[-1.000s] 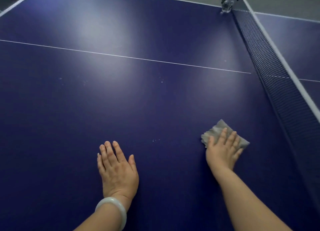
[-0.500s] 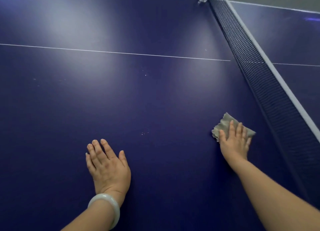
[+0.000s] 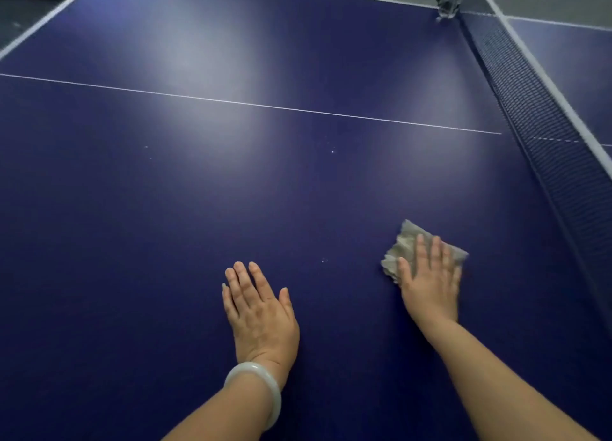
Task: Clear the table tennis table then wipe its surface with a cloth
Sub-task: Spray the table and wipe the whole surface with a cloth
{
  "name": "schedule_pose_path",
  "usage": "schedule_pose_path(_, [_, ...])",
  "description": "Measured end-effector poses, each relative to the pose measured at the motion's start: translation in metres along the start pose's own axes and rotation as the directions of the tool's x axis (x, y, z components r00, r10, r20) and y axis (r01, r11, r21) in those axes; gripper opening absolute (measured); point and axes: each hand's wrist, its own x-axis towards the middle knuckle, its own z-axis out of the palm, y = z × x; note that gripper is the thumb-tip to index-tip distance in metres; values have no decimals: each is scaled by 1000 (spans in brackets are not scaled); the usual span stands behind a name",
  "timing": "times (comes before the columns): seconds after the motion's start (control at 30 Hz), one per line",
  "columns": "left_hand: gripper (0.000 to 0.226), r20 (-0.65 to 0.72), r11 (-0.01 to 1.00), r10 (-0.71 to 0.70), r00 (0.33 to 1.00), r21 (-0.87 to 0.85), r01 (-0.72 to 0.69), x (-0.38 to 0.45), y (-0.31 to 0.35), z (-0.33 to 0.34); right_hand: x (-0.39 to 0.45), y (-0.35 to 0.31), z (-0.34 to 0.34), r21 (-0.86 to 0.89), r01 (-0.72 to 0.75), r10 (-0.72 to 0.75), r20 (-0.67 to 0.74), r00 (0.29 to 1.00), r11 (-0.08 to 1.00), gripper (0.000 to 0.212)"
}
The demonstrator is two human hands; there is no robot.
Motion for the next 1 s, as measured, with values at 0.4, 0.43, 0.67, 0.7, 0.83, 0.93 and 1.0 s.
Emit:
schedule_pose_path(0.4, [65, 0, 989, 33, 999, -141, -33, 1, -5, -7, -51, -110, 27, -62, 232, -231, 21, 973, 971, 80])
schedule_pose_path(0.43, [62, 4, 980, 58, 998, -190, -56, 1, -8, -12, -42, -113, 25, -60, 250, -248, 42, 968, 966, 82])
schedule_pose_path(0.67, [56, -93, 945, -119, 989, -317, 83, 61, -73, -37, 4, -116, 8, -10, 278, -273, 148, 951, 961, 76])
schedule_pose_path(0.7, [59, -60, 944, -180, 982, -291, 155, 71, -79, -38, 5, -120, 8, -2, 247, -244, 146, 959, 969, 77])
schedule_pose_path(0.83, [67, -25, 915, -331, 943, -253, 314, 90, -70, -34, -17, -159, 16, 40, 363, -365, 144, 920, 931, 82])
schedule_pose_path(0.93, [69, -90, 906, -393, 915, -205, 369, 93, -57, -28, -25, -170, 20, 16, 626, -617, 193, 763, 779, 78])
schedule_pose_path(1.0, [69, -108, 905, -411, 905, -172, 390, 94, -56, -25, 3, -159, 14, 2, 671, -657, 199, 727, 742, 75])
